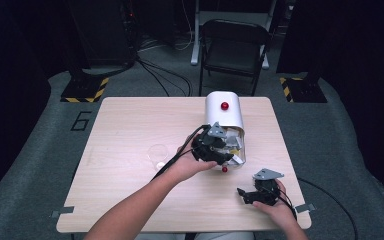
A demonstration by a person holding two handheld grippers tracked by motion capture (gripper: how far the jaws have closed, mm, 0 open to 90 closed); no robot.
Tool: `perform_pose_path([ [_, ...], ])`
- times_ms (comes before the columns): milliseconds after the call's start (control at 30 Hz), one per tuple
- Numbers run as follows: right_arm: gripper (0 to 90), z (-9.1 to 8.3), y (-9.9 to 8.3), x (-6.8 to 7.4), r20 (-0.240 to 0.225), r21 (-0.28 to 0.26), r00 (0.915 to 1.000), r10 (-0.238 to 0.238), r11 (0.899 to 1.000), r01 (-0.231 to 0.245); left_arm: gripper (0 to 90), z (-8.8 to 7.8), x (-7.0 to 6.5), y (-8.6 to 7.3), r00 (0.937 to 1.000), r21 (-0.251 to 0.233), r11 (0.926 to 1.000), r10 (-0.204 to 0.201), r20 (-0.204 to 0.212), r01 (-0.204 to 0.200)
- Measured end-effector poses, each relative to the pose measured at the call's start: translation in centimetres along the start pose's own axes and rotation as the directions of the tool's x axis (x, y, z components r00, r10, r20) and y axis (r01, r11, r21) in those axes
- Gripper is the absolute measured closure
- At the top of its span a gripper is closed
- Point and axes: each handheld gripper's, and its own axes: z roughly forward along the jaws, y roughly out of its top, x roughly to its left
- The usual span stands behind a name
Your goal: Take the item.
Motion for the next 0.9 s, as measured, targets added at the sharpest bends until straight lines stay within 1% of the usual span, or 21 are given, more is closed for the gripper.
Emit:
perform_pose_path([
  [67,10.2,0.0,0.0,0.0,0.000,0.001,1.0000,0.002,1.000,-0.002,49.2,0.1,0.0,0.1,1.0000,-0.004,1.0000,-0.002,0.000,0.002],
  [100,10.2,0.0,0.0,0.0,0.000,0.001,1.0000,0.002,1.000,-0.002,49.2,0.1,0.0,0.1,1.0000,0.001,1.0000,-0.001,0.003,0.001],
  [200,10.2,0.0,0.0,0.1,-0.001,0.006,1.0000,0.008,1.000,-0.008,49.2,0.5,0.0,0.1,1.0000,0.010,0.9999,0.004,-0.004,-0.004],
  [233,10.2,-0.1,0.0,0.1,-0.001,0.007,1.0000,0.010,1.000,-0.010,49.2,0.7,0.0,0.1,1.0000,0.009,0.9999,-0.006,-0.004,0.006],
  [267,10.2,0.0,0.0,0.0,0.000,0.001,1.0000,0.001,1.000,-0.001,49.2,0.8,0.0,0.1,0.9999,0.010,0.9999,-0.011,-0.006,0.011],
  [300,10.2,0.0,0.0,0.0,0.001,0.001,1.0000,0.001,1.000,-0.001,49.1,0.8,0.1,0.1,0.9999,0.014,0.9999,-0.007,-0.008,0.007],
  [333,10.2,0.0,0.0,0.0,0.000,0.002,1.0000,0.001,1.000,-0.001,49.1,1.0,0.1,0.1,0.9999,0.016,0.9998,-0.013,-0.011,0.013],
  [433,10.2,0.0,0.0,0.0,0.001,0.001,1.0000,0.001,1.000,-0.001,49.1,1.4,0.1,0.0,0.9998,0.024,0.9997,-0.012,-0.014,0.012],
  [533,10.2,0.0,0.0,0.0,0.001,0.001,1.0000,0.001,1.000,-0.001,49.8,1.6,-0.1,0.0,0.9999,0.038,0.9993,-0.001,-0.014,0.002],
  [567,10.2,0.0,0.0,0.0,0.000,0.001,1.0000,0.001,1.000,-0.001,50.6,1.7,-0.1,0.0,0.9999,0.041,0.9992,0.002,-0.013,-0.002],
  [600,10.2,0.0,0.0,0.0,0.000,0.001,1.0000,0.001,1.000,-0.001,53.4,1.7,-0.1,0.0,0.9998,0.044,0.9990,0.010,-0.015,-0.009],
  [700,10.2,0.0,0.0,0.0,0.000,0.001,1.0000,0.001,1.000,-0.001,55.9,1.6,-0.1,0.0,0.9995,0.045,0.9988,0.019,-0.026,-0.018],
  [800,10.2,0.0,0.0,0.0,0.001,0.001,1.0000,0.001,1.000,-0.001,62.1,1.5,0.0,0.0,0.9994,0.046,0.9987,0.024,-0.026,-0.022],
  [833,10.2,0.0,0.0,0.0,0.000,0.001,1.0000,0.001,1.000,-0.001,65.6,1.4,0.0,0.0,0.9994,0.048,0.9986,0.025,-0.026,-0.024],
  [867,10.2,0.0,0.0,0.0,0.000,0.001,1.0000,0.001,1.000,-0.001,65.6,1.4,0.0,0.0,0.9995,0.046,0.9987,0.022,-0.022,-0.021],
  [900,10.3,0.0,0.0,0.0,0.001,0.001,1.0000,0.001,1.000,-0.001,67.5,1.3,0.1,0.0,0.9995,0.045,0.9988,0.023,-0.022,-0.022],
])
